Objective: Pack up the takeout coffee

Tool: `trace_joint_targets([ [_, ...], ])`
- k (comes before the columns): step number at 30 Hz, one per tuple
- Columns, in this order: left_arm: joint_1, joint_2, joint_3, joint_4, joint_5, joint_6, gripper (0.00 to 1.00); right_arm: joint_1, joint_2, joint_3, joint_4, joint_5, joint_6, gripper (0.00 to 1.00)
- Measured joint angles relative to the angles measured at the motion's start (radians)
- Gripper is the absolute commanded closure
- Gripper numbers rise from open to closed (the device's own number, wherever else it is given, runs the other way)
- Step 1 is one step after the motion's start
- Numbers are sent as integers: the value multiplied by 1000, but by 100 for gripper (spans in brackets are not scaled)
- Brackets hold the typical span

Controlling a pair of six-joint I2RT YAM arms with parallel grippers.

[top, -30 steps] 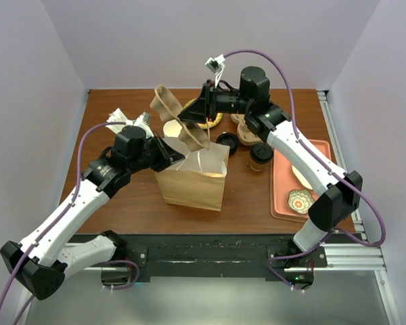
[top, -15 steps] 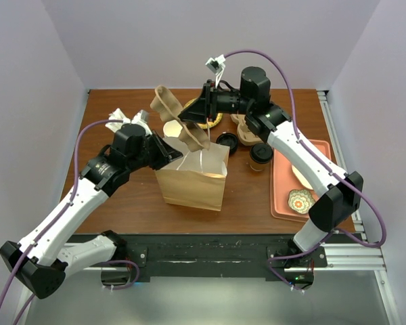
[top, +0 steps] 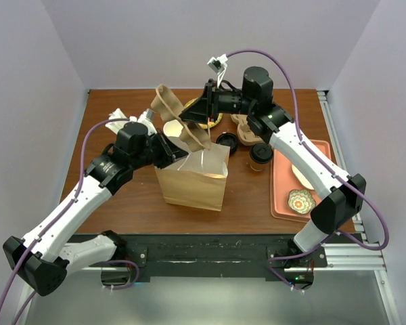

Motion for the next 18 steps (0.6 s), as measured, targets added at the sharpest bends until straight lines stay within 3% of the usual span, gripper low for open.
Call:
trace_joint_targets([
  [18, 0, -22, -59, 190, 220, -6, 100, -5, -1, 0, 0, 1, 0, 79],
])
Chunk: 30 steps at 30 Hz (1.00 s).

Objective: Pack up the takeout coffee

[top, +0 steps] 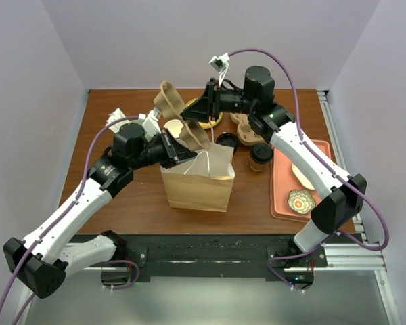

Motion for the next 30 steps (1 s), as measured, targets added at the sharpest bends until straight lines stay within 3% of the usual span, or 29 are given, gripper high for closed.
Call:
trace_joint_targets([
  [14, -1, -55, -55, 84, 109, 18, 100, -1, -24, -31, -76, 29, -85, 80],
  [30, -1, -143, -98, 52, 111, 39, 100, 0, -58, -31, -305, 21, -257, 80],
])
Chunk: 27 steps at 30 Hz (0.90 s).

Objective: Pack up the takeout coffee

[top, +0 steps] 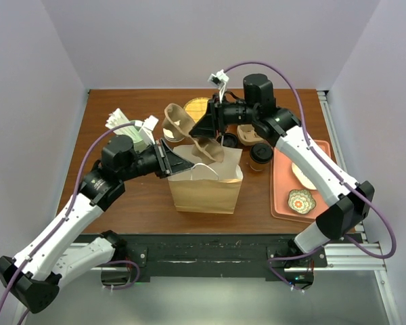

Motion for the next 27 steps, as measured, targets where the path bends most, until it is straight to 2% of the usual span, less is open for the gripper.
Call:
trace_joint_targets([
  [12, 0, -34, 0, -58, -14, 32, 100, 15, -78, -4, -147, 9, -154, 80],
  [27, 0, -39, 0, -96, -19, 51, 100, 73, -140, -49, -292, 190, -324, 80],
])
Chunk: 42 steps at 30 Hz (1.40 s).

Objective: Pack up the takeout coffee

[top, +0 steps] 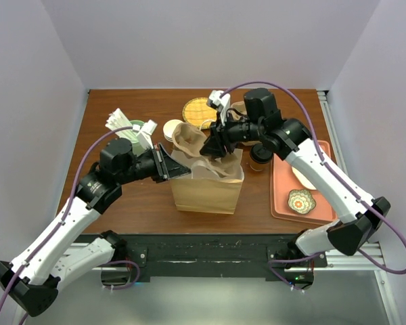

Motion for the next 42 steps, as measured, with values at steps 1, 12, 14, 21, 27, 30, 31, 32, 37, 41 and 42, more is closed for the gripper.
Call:
trace_joint_targets([
  [1, 0, -2, 0, -11, 0, 2, 100, 5, 0, 0, -7, 6, -8, 80],
  [12, 0, -25, 180, -299, -177, 55, 96, 63, 0, 0, -81, 99, -95, 80],
  [14, 0, -20, 228, -347, -237, 58, 96, 73, 0, 0, -92, 107, -103, 81],
  [21, 0, 39, 270, -439, -351, 50, 84, 97, 0, 14, -125, 159, -132, 81],
  [27, 0, 87, 270, -465, -380, 49, 75, 107, 0, 23, -147, 197, -142, 81],
  [30, 0, 83, 265, -450, -377, 49, 71, 112, 0, 23, -156, 210, -146, 81],
  [31, 0, 81, 259, -440, -375, 49, 71, 113, 0, 23, -158, 212, -147, 81],
  [32, 0, 80, 254, -431, -373, 49, 71, 114, 0, 23, -160, 214, -149, 81],
  [37, 0, 79, 224, -402, -367, 50, 71, 117, 0, 24, -166, 230, -152, 81],
  [41, 0, 89, 218, -398, -367, 53, 77, 119, 0, 30, -171, 234, -154, 81],
  [42, 0, 93, 218, -398, -368, 54, 78, 119, 0, 33, -172, 235, -154, 81],
])
